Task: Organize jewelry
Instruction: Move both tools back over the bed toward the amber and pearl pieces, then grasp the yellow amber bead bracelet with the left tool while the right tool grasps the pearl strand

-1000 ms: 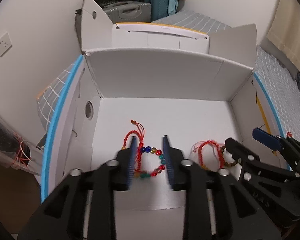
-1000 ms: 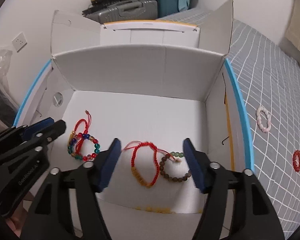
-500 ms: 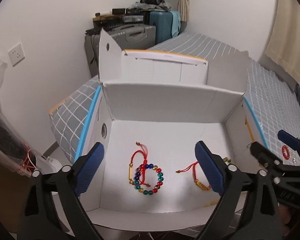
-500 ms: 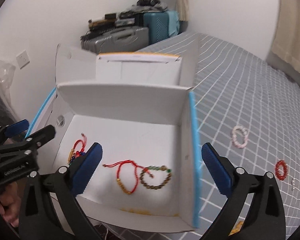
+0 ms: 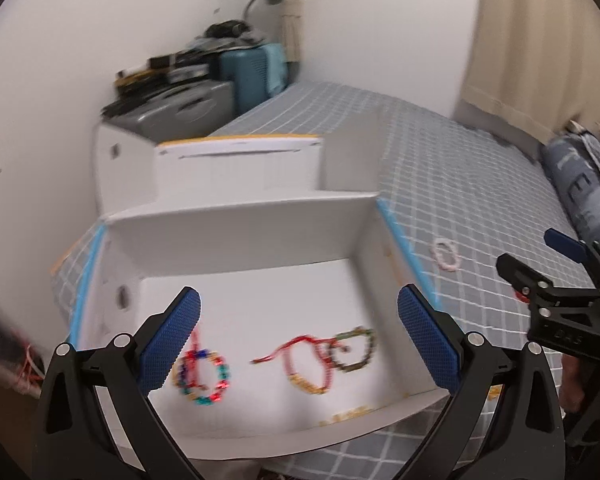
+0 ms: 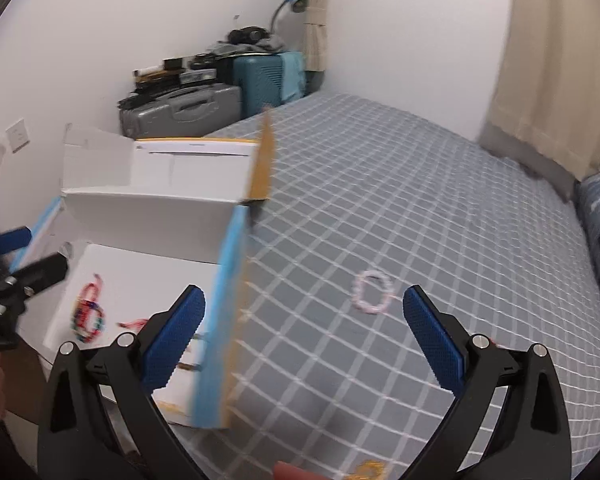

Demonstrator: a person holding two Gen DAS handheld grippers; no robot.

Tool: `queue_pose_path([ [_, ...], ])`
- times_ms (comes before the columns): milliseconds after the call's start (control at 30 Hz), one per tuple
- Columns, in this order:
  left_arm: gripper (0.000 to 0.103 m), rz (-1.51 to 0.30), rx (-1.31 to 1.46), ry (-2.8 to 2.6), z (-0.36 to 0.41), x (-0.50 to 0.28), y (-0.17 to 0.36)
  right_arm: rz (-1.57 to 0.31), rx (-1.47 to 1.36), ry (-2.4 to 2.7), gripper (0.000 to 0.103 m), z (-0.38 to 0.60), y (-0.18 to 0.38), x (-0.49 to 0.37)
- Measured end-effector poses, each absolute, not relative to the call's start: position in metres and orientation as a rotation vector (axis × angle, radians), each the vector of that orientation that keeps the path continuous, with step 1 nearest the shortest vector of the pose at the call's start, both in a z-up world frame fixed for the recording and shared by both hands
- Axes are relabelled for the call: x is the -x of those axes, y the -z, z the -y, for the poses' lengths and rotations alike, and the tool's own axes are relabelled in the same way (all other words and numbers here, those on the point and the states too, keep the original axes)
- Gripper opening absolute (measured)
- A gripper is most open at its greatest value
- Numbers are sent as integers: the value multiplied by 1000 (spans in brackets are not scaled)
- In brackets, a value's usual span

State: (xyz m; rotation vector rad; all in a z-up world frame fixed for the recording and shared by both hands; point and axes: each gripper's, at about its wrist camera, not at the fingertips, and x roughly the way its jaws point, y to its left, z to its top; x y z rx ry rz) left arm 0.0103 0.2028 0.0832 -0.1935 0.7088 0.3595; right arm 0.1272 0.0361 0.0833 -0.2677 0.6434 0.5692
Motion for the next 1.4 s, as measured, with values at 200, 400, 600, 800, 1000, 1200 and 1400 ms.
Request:
queue_pose_path([
  [200, 97, -714, 152, -252, -150, -42, -79, -679, 164, -499, 95, 30, -73, -156],
  [400, 97, -755, 101, -120, -90, -72, -66, -707, 112, -465, 95, 98, -64, -185],
  [600, 97, -786, 53, -10, -41, -88, -45, -746, 92, -382, 95, 144, -49, -210],
  [800, 97, -841, 24, 80, -3, -101, -13, -770, 130, -273, 95, 183, -22, -232],
  [1000, 97, -884, 13, 156, 20, -102, 18, -803, 179, -201, 95, 210, 10, -255],
  [1200, 97, -922, 1, 188, 34, -97, 47, -884, 175, -172, 83, 230, 44, -279],
  [1400, 97, -964, -3, 221, 45, -90, 75, -961, 144, -163, 73, 243, 75, -292],
])
